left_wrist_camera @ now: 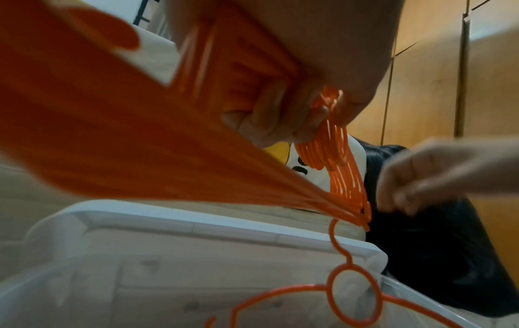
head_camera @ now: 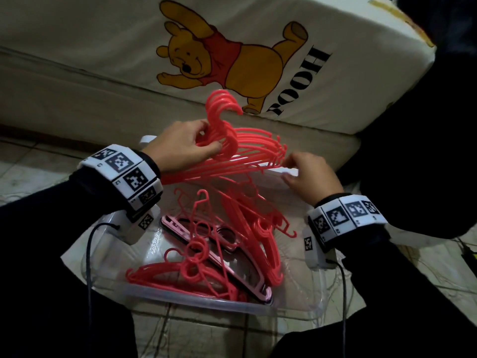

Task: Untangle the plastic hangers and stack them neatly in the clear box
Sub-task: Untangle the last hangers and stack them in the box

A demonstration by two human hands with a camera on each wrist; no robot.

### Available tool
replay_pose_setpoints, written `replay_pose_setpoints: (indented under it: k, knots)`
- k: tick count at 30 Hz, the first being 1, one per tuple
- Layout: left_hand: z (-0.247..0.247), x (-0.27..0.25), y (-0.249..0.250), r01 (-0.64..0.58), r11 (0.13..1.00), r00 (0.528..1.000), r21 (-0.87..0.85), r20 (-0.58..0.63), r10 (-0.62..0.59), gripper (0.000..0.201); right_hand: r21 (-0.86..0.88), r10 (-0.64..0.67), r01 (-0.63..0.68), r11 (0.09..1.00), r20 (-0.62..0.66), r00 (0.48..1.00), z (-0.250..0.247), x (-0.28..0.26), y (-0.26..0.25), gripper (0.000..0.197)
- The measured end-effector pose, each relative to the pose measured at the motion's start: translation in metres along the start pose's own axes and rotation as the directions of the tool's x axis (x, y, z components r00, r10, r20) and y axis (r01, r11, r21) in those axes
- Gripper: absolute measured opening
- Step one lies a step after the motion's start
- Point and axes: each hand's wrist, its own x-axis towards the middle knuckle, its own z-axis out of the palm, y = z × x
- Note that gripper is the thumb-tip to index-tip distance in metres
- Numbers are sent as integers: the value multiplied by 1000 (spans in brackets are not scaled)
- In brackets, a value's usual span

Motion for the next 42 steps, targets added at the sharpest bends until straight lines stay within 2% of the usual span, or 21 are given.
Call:
replay_pose_setpoints:
  k: [2, 5, 9, 12, 16, 19, 21, 24, 26, 29, 32, 34, 38, 42]
  knots:
    - [0, 1, -1, -3, 1000, 1000, 17, -3, 3, 32, -39, 14, -7, 999, 165, 986, 15, -2, 2, 38]
    - [0, 4, -2, 13, 1000, 1000, 13, 5, -13, 28, 0, 37, -39, 999, 271, 962, 34, -4, -3, 49]
    - [-1, 4, -1, 26, 1000, 1000, -7, -7, -26, 17, 76, 32, -51, 996, 228, 973, 49, -8, -8, 29]
    - [-4, 2, -2, 44, 999, 999, -15, -25, -44, 10, 80, 20, -33, 996, 159, 987, 51, -12, -11, 24]
    - [-7, 2, -5, 107, 994, 994, -12, -37, -107, 24, 149, -51, 23, 989, 184, 982, 53, -9, -17, 16]
    - [-9, 2, -6, 120, 993, 992, -11, -44, -120, 23, 128, -80, 61, 990, 152, 985, 54, -9, -19, 19]
    - [-9, 1, -6, 107, 994, 993, -8, -39, -108, 28, 63, -70, 65, 996, 82, 994, 53, -9, -19, 22]
    - [-9, -1, -4, 66, 998, 998, -1, -19, -66, 37, -138, -95, 94, 986, 0, 996, 49, -9, -18, 23]
    - [-7, -3, -3, 39, 999, 999, 0, 8, -39, 32, -257, -152, 141, 956, -24, 988, 47, -8, -17, 22]
    - [-5, -5, -2, 17, 1000, 999, 4, 33, -17, 13, -369, -198, 182, 911, -5, 980, 46, -8, -20, 22]
    - [-4, -2, -4, 21, 999, 1000, -32, 22, -20, 6, -456, -227, 224, 861, 49, 973, 48, -9, -26, 26]
    - [-5, 1, -4, 28, 997, 1000, -71, -12, -29, 18, -475, -235, 247, 845, 85, 968, 50, -11, -30, 25]
    - [-9, 4, -7, 26, 993, 996, -119, -76, -35, 15, -464, -226, 263, 846, 135, 965, 45, -13, -30, 25]
    - [-13, 5, -12, 36, 995, 996, -93, -73, -43, 46, -326, -205, 255, 910, 181, 962, 20, -12, -25, 23]
